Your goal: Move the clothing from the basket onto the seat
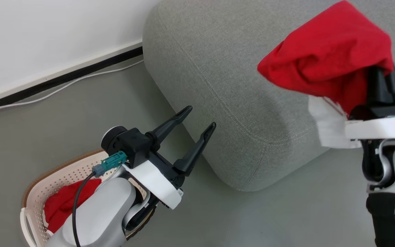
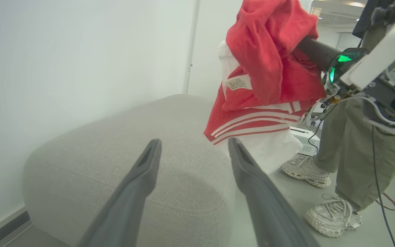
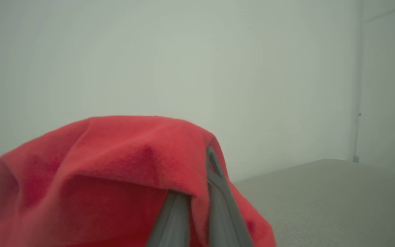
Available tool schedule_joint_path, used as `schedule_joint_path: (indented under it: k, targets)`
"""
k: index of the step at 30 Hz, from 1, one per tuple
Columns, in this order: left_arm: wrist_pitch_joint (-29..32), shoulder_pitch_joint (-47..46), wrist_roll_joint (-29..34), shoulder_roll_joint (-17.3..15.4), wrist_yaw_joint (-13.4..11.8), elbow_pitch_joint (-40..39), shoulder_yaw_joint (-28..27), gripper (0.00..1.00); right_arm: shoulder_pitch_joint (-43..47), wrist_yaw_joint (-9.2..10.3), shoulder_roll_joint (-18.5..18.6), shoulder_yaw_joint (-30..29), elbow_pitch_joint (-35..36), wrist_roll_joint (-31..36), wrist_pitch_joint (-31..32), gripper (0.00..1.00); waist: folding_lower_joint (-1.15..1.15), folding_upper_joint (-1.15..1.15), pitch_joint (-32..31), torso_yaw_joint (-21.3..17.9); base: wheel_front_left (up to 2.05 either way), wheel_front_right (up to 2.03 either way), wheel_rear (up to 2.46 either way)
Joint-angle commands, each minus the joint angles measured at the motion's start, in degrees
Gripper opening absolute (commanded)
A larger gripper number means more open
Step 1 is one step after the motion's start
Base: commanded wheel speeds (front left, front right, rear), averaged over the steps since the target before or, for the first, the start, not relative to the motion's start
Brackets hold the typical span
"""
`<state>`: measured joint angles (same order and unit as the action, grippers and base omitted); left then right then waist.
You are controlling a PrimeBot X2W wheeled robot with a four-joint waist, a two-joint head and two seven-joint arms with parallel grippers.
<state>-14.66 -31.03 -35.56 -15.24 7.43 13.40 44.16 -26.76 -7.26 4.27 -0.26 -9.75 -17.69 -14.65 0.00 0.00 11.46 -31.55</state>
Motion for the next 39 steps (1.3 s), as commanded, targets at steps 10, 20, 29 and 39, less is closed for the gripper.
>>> schedule_joint_path:
  k: [10, 20, 29, 39]
  targets:
    - [-0.3, -4.5, 0.6, -3.7, 0.1, -4.4, 0.6, 1.0, -13.1, -0.23, 2.0, -10.8, -2.2, 4.4, -0.3, 0.0, 0.0, 0.0, 10.3, 3.9, 0.0, 0.0, 0.0]
    - [-0.3, -9.4, 0.3, -6.0, 0.1, -6.6, 4.5, 1.0, -24.4, -0.23, 6.0, -19.8, -6.9, 7.0, -0.3, 0.0, 0.0, 0.0, 20.0, 8.7, 0.0, 0.0, 0.0]
    - [-0.3, -11.6, -0.1, -8.4, 0.1, -7.5, 5.6, 1.0, -35.5, -0.23, 12.9, -26.1, -13.9, 11.5, -0.3, 0.0, 0.0, 0.0, 28.2, 13.6, 0.0, 0.0, 0.0]
    - [-0.3, -12.9, -0.3, -9.6, 0.1, -7.9, 6.3, 1.0, -47.0, -0.23, 17.7, -46.4, -21.3, 23.8, 0.2, 0.0, 0.0, 0.0, 34.6, 18.6, 0.0, 0.0, 0.0]
